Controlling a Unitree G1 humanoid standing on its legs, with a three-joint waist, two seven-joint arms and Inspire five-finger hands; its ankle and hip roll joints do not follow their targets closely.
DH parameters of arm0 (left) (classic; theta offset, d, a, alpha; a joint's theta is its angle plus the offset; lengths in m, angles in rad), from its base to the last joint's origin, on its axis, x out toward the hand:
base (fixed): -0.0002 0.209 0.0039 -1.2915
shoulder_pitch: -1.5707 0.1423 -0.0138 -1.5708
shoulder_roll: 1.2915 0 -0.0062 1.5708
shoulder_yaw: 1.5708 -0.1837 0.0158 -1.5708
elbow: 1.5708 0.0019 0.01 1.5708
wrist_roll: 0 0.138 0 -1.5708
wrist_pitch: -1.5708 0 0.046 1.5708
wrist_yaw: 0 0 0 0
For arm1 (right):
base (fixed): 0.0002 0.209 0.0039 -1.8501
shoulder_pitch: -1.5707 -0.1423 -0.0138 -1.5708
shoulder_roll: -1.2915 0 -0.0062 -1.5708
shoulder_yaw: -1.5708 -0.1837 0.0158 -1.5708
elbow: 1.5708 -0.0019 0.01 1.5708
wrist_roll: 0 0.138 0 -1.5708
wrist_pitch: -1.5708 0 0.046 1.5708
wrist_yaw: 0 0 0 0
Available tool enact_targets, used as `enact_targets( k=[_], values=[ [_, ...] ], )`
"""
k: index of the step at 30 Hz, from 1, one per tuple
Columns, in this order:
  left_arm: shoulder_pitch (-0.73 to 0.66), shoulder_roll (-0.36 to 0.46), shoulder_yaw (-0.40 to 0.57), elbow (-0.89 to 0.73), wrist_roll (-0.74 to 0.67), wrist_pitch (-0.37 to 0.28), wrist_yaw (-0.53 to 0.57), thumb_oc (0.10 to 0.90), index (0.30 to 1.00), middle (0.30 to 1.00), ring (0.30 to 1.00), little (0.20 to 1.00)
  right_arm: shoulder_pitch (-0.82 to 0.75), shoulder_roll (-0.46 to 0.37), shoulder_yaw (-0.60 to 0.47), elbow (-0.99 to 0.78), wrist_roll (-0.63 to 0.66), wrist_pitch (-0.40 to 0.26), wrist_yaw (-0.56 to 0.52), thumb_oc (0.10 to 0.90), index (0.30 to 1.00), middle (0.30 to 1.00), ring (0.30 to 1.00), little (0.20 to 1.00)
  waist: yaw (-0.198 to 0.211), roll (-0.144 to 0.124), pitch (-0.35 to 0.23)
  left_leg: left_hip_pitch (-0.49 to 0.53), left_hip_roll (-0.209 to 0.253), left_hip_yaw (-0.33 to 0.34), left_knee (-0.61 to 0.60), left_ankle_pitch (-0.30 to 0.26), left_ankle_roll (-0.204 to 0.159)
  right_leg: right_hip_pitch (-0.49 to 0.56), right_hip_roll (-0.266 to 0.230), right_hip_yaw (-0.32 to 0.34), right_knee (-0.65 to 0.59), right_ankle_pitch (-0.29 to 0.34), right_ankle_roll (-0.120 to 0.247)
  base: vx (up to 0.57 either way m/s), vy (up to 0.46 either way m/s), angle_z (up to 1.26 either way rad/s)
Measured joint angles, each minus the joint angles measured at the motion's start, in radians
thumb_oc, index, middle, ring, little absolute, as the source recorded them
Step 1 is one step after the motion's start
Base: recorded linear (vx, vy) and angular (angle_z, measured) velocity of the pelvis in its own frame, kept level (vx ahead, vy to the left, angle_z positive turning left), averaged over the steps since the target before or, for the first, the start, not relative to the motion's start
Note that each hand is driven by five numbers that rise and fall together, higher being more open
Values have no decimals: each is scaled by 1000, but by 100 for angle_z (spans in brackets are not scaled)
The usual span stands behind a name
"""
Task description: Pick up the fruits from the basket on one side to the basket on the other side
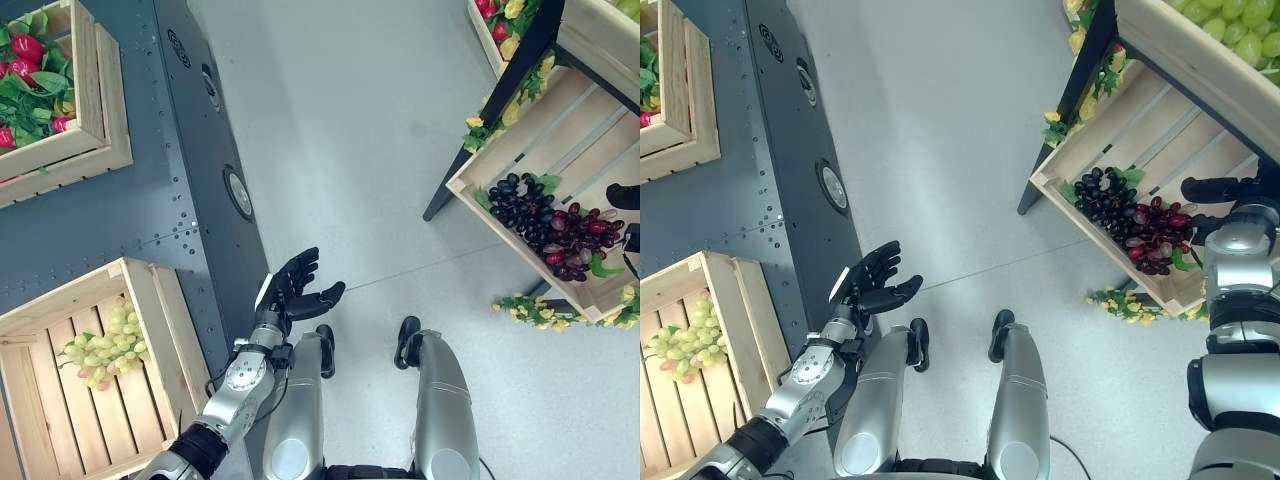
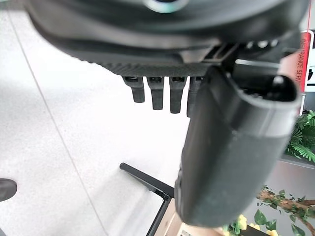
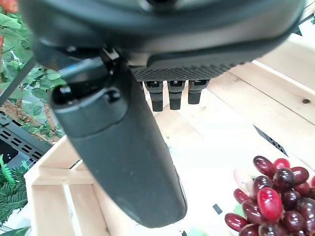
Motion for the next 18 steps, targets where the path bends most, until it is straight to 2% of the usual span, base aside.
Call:
enact_targets(
  k=[5, 7, 11, 16, 18],
  values=[
    [1, -2, 0, 0, 1, 0, -9, 800, 900, 900, 900, 900, 62, 35, 0, -53, 39, -51, 7, 800, 900, 900, 900, 900, -5, -1, 0, 81, -5, 3, -48, 2, 3, 76, 1, -5, -37, -3, 8, 7, 23, 0],
    [1, -5, 0, 1, 2, 0, -13, 800, 900, 900, 900, 900, 139, 86, -5, -148, 39, -97, 8, 800, 900, 900, 900, 900, -20, -2, 0, 122, -4, 2, -75, 4, 1, 122, 4, -13, -62, -4, 10, 18, 3, 2],
    [-6, -23, -1, 1, 4, 0, -28, 800, 900, 900, 900, 900, 237, 197, 24, -267, 29, -141, 26, 800, 900, 900, 900, 900, -35, -4, 0, 209, -5, 8, -138, 8, -6, 208, 7, -20, -111, -5, 13, 44, -4, 2],
    [-32, -52, 3, 28, 13, 5, -32, 800, 900, 900, 900, 900, 311, 341, 80, -317, -17, -161, 43, 800, 900, 900, 900, 900, -35, -10, -2, 304, -6, 13, -221, 23, -20, 298, 9, -30, -170, -1, 25, 70, -34, 2],
    [-35, -53, 11, 34, 17, 22, -42, 800, 900, 900, 900, 900, 348, 371, 115, -349, -33, -163, 48, 800, 900, 900, 900, 900, -36, -12, -3, 345, -6, 15, -259, 32, -24, 340, 10, -42, -197, 1, 28, 56, -36, 9]
  ],
)
